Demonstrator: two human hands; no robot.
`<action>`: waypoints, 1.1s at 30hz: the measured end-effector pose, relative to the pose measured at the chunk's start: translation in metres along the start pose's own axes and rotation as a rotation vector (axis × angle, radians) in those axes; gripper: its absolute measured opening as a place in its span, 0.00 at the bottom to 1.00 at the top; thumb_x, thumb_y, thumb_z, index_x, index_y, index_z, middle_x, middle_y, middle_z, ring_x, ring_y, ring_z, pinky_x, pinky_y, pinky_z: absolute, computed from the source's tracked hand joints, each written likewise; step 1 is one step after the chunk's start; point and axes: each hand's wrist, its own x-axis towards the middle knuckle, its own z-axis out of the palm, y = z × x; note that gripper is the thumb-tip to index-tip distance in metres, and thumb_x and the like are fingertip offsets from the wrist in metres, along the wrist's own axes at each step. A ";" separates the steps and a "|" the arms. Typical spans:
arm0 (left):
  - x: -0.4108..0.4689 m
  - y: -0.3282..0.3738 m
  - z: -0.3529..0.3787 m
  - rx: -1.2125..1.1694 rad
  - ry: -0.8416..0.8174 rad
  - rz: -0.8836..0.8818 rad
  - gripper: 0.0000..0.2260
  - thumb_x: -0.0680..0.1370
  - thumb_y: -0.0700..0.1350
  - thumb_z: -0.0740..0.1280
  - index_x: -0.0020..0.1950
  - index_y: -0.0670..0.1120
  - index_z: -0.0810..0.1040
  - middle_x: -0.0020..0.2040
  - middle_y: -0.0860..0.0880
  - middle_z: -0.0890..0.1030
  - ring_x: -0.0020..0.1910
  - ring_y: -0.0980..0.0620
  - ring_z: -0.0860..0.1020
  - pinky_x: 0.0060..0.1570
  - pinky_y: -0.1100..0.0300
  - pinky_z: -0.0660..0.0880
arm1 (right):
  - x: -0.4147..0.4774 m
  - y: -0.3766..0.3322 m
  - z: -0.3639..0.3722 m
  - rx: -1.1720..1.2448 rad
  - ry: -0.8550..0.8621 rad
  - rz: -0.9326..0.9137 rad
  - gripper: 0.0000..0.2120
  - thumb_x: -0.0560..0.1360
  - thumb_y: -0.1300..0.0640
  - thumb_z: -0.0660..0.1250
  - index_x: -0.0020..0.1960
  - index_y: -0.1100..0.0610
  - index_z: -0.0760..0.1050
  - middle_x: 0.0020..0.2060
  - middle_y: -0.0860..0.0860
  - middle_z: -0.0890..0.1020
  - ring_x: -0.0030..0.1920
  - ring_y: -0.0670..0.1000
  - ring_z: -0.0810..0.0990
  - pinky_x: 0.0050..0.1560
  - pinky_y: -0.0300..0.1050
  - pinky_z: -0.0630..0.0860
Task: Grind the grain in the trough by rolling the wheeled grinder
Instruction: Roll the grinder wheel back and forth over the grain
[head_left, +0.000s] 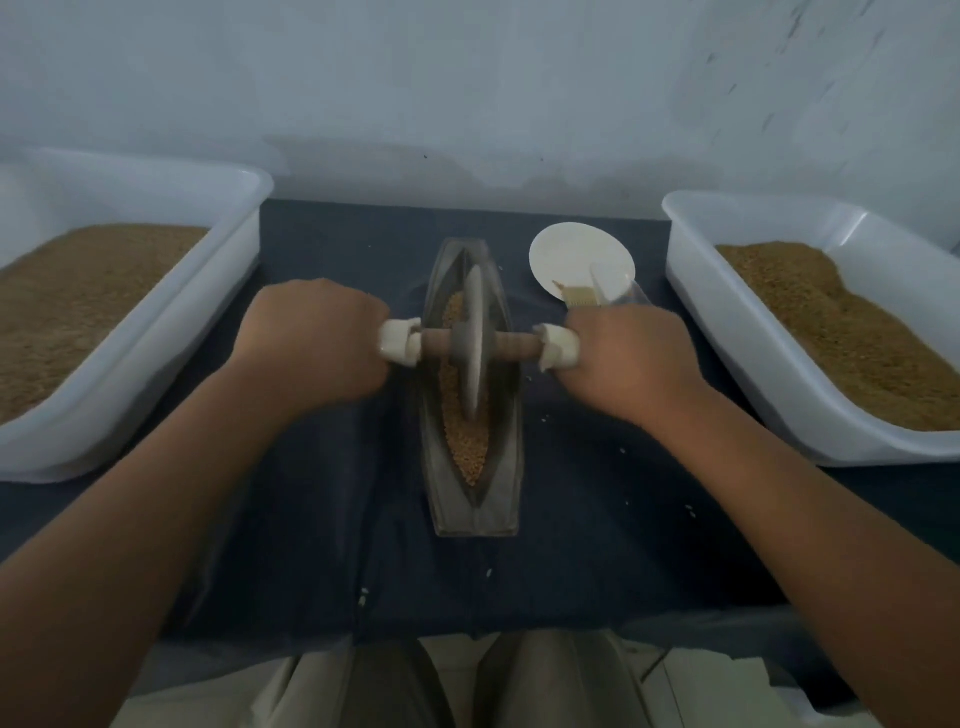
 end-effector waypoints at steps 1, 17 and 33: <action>-0.013 -0.001 0.002 0.004 0.030 0.013 0.14 0.72 0.62 0.66 0.33 0.56 0.69 0.29 0.56 0.69 0.27 0.51 0.69 0.30 0.60 0.61 | -0.012 0.000 -0.005 0.008 0.023 -0.036 0.20 0.75 0.31 0.62 0.38 0.47 0.73 0.28 0.43 0.68 0.31 0.52 0.73 0.30 0.44 0.66; 0.012 -0.001 0.001 -0.069 -0.092 -0.064 0.12 0.73 0.58 0.65 0.35 0.53 0.72 0.33 0.54 0.74 0.34 0.46 0.76 0.36 0.56 0.70 | 0.022 0.000 -0.003 -0.007 -0.024 0.004 0.18 0.76 0.36 0.66 0.37 0.48 0.70 0.28 0.44 0.68 0.32 0.54 0.74 0.32 0.44 0.66; 0.038 0.002 0.000 -0.054 -0.086 -0.091 0.12 0.72 0.58 0.65 0.36 0.52 0.74 0.35 0.53 0.76 0.37 0.45 0.78 0.38 0.56 0.71 | 0.037 0.002 0.013 -0.036 -0.005 0.078 0.18 0.77 0.36 0.65 0.41 0.50 0.75 0.29 0.46 0.71 0.35 0.57 0.77 0.34 0.45 0.66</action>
